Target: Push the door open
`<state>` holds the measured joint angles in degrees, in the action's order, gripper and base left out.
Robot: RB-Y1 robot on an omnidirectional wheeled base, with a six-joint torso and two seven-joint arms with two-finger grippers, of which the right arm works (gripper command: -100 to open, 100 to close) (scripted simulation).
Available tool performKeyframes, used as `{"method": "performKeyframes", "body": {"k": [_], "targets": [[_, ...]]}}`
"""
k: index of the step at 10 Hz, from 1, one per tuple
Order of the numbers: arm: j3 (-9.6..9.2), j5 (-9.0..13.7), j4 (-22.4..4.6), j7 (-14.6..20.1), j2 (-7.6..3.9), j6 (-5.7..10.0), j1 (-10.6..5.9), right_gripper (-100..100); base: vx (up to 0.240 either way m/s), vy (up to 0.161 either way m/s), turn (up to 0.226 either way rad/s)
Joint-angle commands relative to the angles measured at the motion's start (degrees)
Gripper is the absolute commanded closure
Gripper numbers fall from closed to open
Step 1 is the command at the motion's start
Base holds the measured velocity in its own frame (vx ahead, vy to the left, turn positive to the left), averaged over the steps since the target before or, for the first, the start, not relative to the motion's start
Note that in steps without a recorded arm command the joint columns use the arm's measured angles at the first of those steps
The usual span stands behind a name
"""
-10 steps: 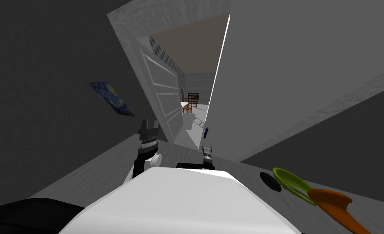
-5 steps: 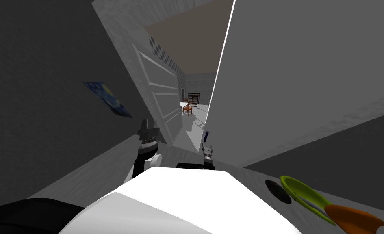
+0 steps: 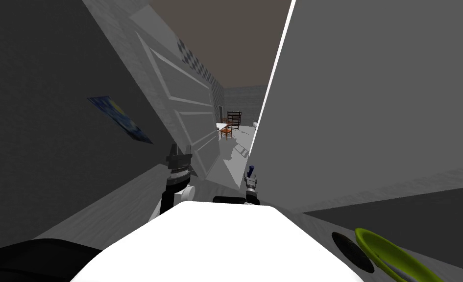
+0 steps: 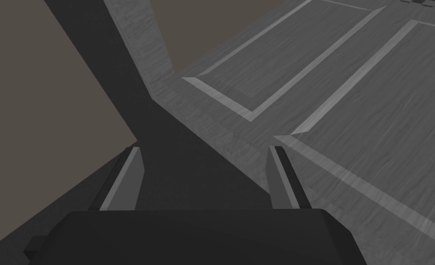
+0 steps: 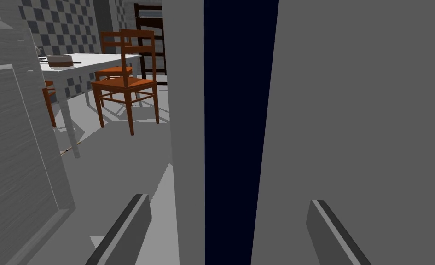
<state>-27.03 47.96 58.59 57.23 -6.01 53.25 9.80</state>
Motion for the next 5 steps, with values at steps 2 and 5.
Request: {"method": "performKeyframes", "body": {"k": [2, 5], "targets": [[0.00, 0.00, 0.00, 0.00, 0.00, 0.00, 0.00, 100, 0.041, -0.007, 0.002], [0.00, 0.00, 0.00, 0.00, 0.00, 0.00, 0.00, 100, -0.015, 0.000, 0.002]]}}
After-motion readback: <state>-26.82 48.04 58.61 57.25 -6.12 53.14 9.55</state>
